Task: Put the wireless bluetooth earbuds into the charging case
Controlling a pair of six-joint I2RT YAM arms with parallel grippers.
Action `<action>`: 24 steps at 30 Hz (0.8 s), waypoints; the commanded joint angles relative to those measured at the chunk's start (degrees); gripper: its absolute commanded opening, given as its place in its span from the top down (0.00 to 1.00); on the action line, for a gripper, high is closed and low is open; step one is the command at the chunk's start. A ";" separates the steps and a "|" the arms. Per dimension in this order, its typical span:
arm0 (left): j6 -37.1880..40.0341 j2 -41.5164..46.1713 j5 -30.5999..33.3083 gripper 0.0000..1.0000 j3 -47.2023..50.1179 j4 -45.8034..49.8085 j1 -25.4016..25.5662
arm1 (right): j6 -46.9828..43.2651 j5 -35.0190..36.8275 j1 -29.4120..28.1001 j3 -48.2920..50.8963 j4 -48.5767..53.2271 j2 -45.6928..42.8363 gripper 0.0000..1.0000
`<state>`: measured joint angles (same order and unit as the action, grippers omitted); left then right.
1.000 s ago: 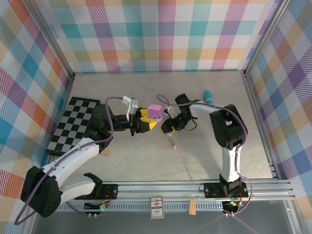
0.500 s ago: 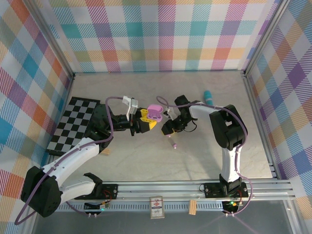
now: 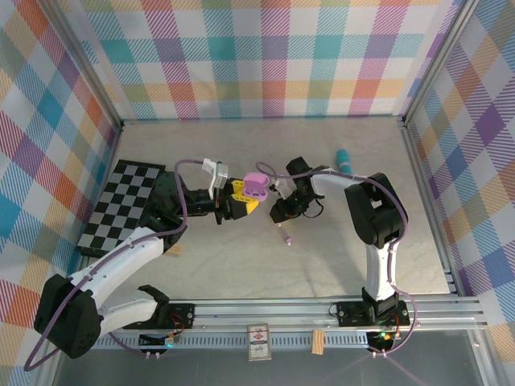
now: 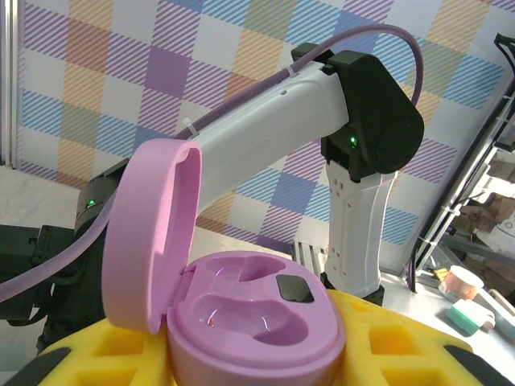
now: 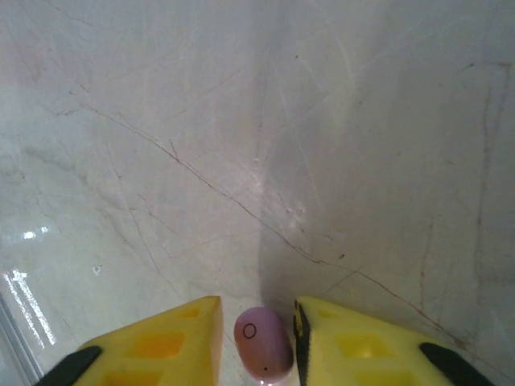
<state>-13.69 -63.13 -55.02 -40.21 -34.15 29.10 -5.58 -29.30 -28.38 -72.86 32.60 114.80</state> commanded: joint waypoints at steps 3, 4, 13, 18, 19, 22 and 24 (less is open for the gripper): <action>1.25 1.34 -1.07 0.70 -0.66 -0.11 -0.36 | -0.48 1.52 -0.59 -0.25 1.30 0.08 0.72; 1.11 1.27 -1.08 0.70 -0.66 -0.04 -0.36 | -0.48 1.69 -0.75 -0.02 1.11 -0.22 0.72; 1.13 1.01 -1.18 0.70 -0.51 -0.20 -0.32 | 1.46 2.57 -1.45 1.49 0.84 -1.96 0.70; 1.04 0.94 -1.23 0.70 -0.65 -0.26 -0.36 | 1.33 3.81 -1.76 1.31 1.59 -2.23 0.71; 1.04 0.99 -1.34 0.70 -0.57 -0.27 -0.35 | 1.11 4.01 -1.77 1.40 1.63 -2.51 0.71; 1.09 1.00 -1.27 0.70 -0.48 -0.17 -0.36 | 0.44 4.76 -1.80 1.38 1.96 -2.83 0.69; 1.04 0.93 -1.29 0.70 -0.44 -0.25 -0.36 | 0.40 5.23 -1.85 1.49 2.04 -3.08 0.69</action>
<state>-13.69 -63.13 -55.02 -40.21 -33.98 29.10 -4.80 -25.80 -29.76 -72.66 32.64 113.78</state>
